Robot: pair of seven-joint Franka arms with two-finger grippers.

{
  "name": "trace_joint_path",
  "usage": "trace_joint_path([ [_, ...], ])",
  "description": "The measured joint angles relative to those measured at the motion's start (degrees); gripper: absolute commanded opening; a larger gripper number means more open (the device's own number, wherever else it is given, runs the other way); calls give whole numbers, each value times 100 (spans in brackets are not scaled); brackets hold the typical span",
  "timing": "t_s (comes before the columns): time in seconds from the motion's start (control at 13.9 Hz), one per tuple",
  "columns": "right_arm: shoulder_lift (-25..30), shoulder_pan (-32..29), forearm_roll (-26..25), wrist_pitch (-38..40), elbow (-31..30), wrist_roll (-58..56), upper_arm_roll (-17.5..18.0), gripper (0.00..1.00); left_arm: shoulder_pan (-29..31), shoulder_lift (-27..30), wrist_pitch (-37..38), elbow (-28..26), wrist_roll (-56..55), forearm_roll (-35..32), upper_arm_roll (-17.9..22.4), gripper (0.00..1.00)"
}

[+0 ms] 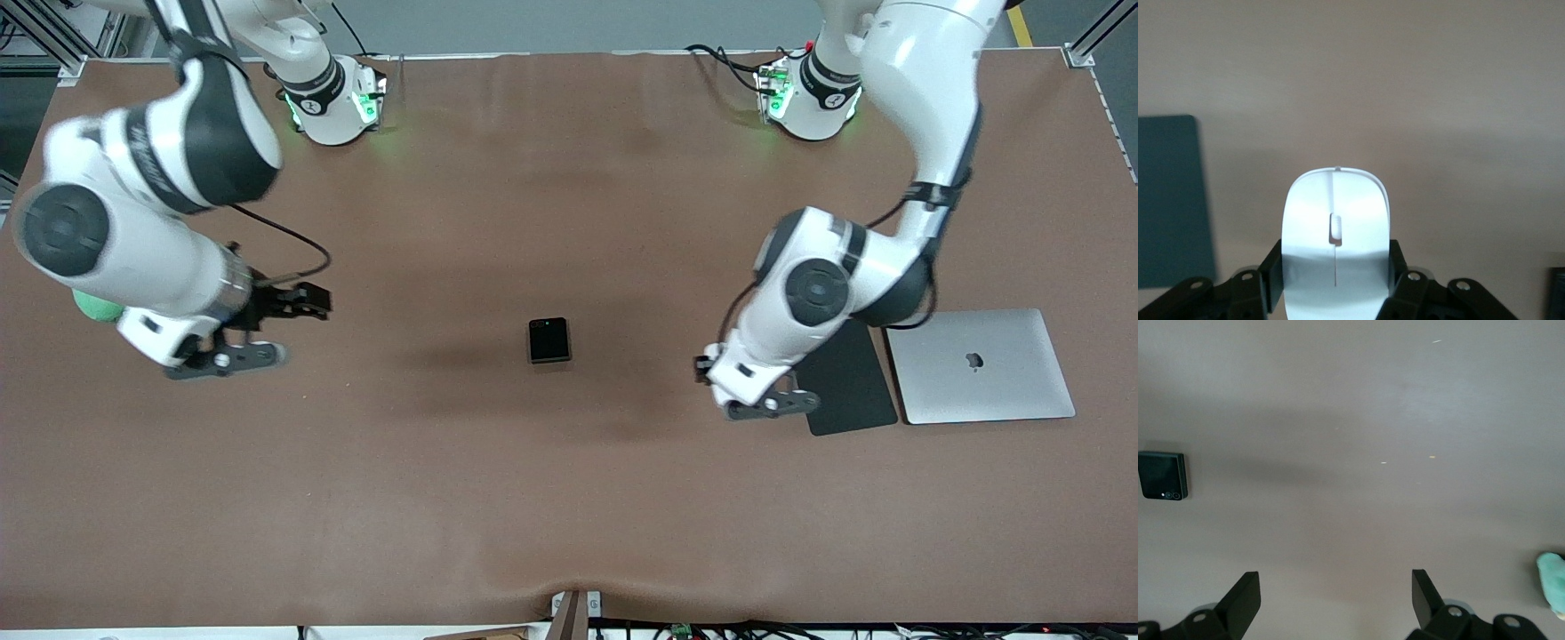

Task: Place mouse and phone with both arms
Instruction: 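Carry the mouse to the mouse pad while the right gripper reaches the phone, then release the mouse on the pad while the right gripper grasps the phone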

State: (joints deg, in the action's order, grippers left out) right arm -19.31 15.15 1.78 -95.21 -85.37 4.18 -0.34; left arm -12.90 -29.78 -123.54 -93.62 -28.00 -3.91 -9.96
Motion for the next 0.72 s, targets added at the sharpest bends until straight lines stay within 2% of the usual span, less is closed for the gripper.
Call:
trace_joint_path([
  [0.22,-420,436,1,-488,19,20,3,100,731,134,-1,-414,725,0,-49,54],
  [0.36,-676,805,1,-920,32,419,5,100,1103,140,-3,-599,1201,0,-51,54],
  [0.72,-1173,1434,2,-1653,55,1297,7,100,1636,110,-224,-1034,1545,0,-56,54],
])
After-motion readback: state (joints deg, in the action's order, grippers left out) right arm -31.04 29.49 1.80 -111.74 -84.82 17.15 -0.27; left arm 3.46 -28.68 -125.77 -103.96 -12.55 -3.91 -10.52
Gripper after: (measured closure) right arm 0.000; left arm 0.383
